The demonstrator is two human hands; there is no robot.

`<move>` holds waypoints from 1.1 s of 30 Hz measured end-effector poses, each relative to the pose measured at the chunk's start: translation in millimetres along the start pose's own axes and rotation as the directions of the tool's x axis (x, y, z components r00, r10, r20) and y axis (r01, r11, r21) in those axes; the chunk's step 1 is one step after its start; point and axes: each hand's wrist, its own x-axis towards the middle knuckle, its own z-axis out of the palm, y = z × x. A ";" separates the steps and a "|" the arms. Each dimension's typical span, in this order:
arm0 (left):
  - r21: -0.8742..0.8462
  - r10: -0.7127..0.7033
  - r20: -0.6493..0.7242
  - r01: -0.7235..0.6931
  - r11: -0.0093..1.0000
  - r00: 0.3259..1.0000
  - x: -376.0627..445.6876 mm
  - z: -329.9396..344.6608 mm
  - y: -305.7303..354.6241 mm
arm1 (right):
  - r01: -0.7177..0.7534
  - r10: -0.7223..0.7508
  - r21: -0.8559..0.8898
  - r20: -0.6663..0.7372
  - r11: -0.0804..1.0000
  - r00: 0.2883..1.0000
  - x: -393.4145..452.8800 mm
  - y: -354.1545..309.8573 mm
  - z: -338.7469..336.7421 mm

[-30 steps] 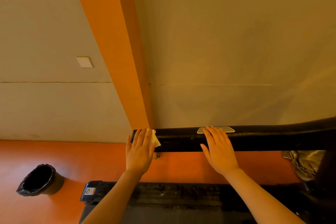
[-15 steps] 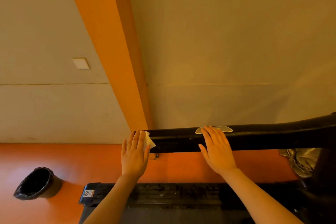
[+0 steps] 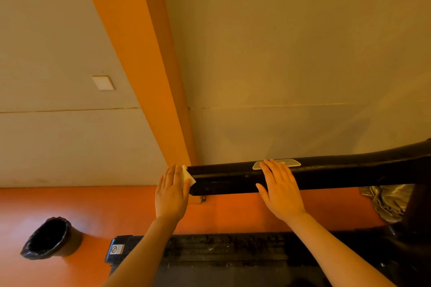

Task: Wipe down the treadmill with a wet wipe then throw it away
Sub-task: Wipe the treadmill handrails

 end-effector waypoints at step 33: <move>0.210 0.058 0.248 -0.112 0.971 0.967 6.8 -7.4 59.4 | -0.005 0.005 0.049 0.019 0.999 1.000 3.1 -3.5 -2.5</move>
